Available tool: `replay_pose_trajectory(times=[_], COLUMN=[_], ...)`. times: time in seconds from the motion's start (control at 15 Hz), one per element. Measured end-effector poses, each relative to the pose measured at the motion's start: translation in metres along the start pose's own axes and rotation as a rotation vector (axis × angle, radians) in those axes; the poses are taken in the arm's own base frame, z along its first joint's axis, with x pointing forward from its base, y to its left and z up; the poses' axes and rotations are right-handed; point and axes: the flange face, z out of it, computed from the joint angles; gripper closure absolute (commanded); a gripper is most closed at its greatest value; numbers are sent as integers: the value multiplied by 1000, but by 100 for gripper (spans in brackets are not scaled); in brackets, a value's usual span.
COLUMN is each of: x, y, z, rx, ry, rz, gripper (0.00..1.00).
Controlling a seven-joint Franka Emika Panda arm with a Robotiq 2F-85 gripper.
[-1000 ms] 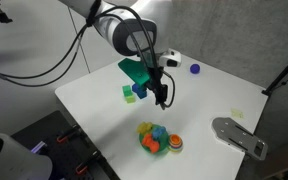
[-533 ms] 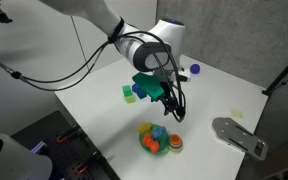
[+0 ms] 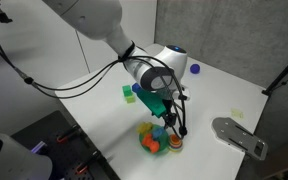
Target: Pick up the light blue toy from the green bowl and put it on the table
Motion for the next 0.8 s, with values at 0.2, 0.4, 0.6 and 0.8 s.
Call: replay_pose_trajectory(times=[0.2, 0.4, 0.6, 0.8], x=[0, 1, 3, 5], y=[1, 3, 5, 6], z=[24, 41, 48, 50], rx=[-7, -17, -31, -45], ry=[-27, -37, -33, -25], rz=[-2, -5, -14, -26], gripper=[0, 28, 51, 75])
